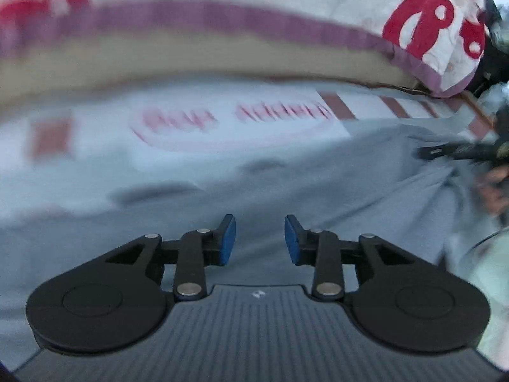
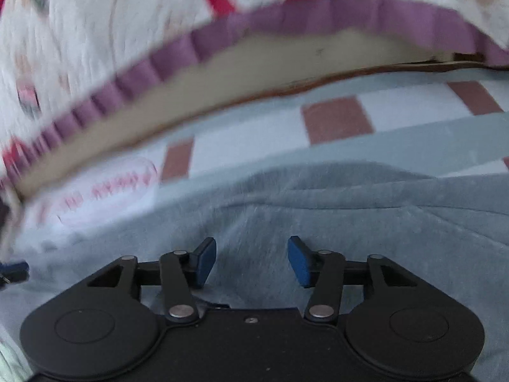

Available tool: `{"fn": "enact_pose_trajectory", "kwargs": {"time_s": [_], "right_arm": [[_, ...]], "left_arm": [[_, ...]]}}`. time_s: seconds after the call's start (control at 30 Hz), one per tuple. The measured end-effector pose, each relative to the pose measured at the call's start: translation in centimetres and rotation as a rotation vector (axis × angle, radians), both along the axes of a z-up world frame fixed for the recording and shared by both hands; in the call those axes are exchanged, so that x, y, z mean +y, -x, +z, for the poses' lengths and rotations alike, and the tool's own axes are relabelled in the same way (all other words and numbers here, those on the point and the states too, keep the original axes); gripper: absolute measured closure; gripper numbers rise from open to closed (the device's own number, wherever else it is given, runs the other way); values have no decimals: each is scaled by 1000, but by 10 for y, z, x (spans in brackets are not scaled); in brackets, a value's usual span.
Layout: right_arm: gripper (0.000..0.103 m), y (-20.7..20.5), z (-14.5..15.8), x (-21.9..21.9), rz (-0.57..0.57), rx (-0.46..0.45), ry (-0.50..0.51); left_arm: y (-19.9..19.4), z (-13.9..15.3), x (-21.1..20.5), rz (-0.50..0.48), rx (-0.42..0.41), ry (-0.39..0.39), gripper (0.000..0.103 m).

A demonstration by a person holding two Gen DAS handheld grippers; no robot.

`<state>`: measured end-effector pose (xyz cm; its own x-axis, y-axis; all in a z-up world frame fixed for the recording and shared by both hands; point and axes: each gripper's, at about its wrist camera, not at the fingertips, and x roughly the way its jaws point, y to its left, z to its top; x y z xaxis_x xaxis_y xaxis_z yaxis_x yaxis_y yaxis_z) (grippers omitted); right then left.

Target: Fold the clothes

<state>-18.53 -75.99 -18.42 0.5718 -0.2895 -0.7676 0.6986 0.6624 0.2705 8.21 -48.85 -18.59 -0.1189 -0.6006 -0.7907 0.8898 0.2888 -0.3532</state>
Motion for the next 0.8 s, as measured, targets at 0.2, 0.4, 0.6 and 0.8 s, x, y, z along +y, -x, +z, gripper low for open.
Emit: {"fn": "enact_pose_trajectory", "kwargs": {"time_s": [0.2, 0.4, 0.6, 0.8], "right_arm": [[69, 6, 11, 5, -127, 126, 291], [46, 129, 66, 0, -562, -115, 66], [41, 225, 46, 27, -787, -316, -361], [40, 249, -4, 49, -959, -412, -641]], "left_arm": [[-6, -11, -15, 125, -198, -91, 88], [5, 29, 9, 219, -356, 16, 73], [30, 50, 51, 269, -308, 128, 62], [52, 31, 73, 292, -231, 131, 62]]}}
